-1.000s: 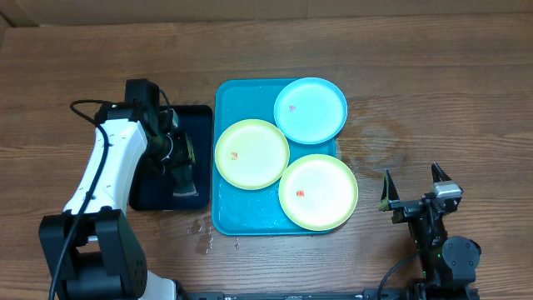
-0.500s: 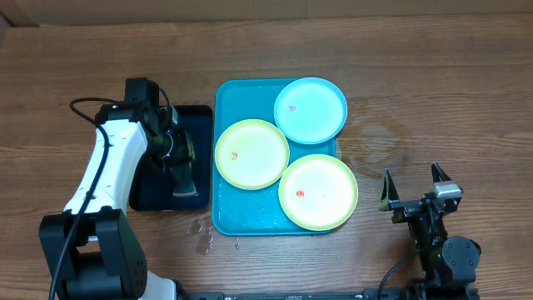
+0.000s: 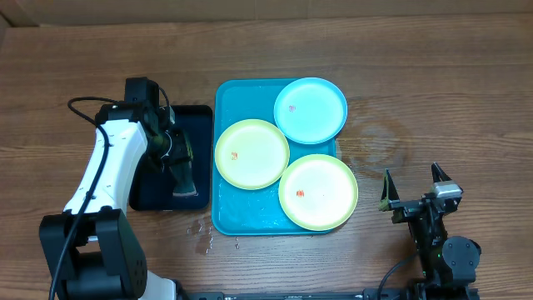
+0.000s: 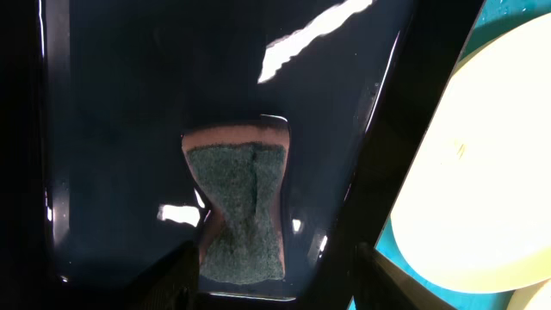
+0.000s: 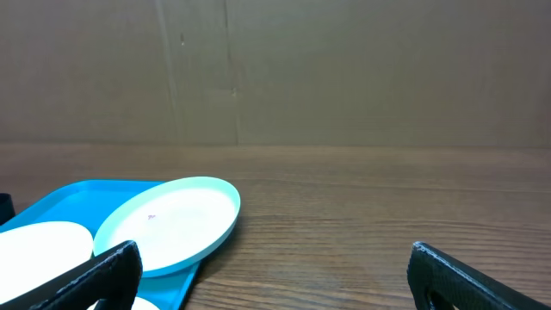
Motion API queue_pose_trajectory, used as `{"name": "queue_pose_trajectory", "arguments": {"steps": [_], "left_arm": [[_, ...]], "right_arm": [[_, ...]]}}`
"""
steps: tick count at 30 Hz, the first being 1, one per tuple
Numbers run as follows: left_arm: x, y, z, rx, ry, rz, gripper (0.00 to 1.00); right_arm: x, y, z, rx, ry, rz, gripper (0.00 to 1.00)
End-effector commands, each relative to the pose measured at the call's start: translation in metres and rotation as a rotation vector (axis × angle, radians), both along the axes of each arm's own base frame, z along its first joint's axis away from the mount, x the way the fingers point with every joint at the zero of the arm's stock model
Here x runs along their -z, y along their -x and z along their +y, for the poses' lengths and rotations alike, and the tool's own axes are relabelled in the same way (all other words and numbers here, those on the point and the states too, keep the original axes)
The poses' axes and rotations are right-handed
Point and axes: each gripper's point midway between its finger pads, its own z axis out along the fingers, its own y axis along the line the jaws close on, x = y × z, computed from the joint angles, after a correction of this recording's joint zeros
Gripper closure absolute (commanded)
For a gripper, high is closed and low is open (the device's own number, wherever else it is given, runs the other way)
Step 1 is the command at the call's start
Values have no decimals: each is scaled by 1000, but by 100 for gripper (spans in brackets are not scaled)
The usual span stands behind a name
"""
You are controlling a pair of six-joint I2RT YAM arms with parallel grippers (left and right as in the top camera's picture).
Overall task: Clean dirty plates on tray and stack at the side
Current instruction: 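Close the left gripper on the sponge's narrow middle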
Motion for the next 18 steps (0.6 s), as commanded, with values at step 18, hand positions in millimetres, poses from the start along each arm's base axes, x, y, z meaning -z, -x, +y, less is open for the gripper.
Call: {"name": "queue_pose_trajectory", "arguments": {"steps": [18], "left_arm": [[3,4,1,-9,-11,14,42]], "right_arm": [[3,0,-1,6,1,1,0]]}}
